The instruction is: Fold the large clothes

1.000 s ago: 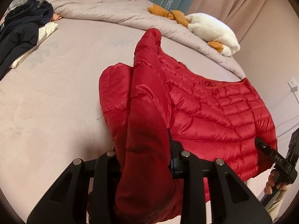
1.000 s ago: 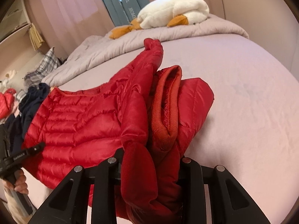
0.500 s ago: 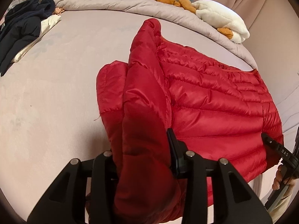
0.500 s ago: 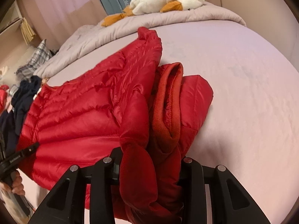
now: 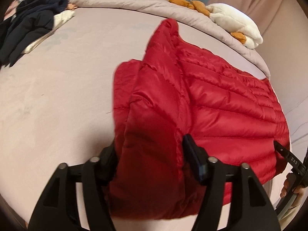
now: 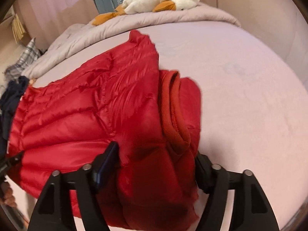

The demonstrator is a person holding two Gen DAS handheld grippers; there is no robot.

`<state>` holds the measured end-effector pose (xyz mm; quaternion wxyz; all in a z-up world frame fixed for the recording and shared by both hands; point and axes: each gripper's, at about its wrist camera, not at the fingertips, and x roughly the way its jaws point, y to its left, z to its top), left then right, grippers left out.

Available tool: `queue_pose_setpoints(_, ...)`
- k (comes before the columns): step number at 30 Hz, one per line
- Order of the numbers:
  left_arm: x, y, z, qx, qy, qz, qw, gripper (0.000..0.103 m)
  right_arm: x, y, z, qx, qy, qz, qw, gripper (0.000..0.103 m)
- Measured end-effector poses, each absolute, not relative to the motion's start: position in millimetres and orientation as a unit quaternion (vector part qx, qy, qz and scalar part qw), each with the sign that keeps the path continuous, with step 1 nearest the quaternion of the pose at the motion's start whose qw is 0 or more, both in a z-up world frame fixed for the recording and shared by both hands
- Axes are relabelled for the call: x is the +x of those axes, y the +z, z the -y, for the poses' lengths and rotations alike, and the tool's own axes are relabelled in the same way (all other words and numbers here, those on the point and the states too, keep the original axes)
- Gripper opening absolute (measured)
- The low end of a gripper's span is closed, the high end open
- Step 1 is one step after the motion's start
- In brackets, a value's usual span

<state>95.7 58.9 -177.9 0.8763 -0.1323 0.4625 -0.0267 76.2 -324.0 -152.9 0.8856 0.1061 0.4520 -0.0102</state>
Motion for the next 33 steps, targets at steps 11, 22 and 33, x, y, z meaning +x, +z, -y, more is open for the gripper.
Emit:
queue_pose_setpoints(11, 57.0, -135.6, -70.2, -0.14, -0.028, -0.414, 0.899, 0.097, 40.9, -110.7, 320.8, 0.045, -0.061, -0.401, 0.913, 0.098)
queue_pose_setpoints(22, 7.0, -47.3, -51.3, -0.123, -0.045, -0.314, 0.94, 0.103, -8.2, -27.2, 305.6, 0.071, 0.0, -0.295, 0.953, 0.102)
queue_pose_setpoints(33, -33.9, -16.9, -26.7, -0.087, -0.036, -0.279, 0.956, 0.103, -39.8, 3.0, 265.9, 0.035, 0.036, -0.227, 0.973, 0.102)
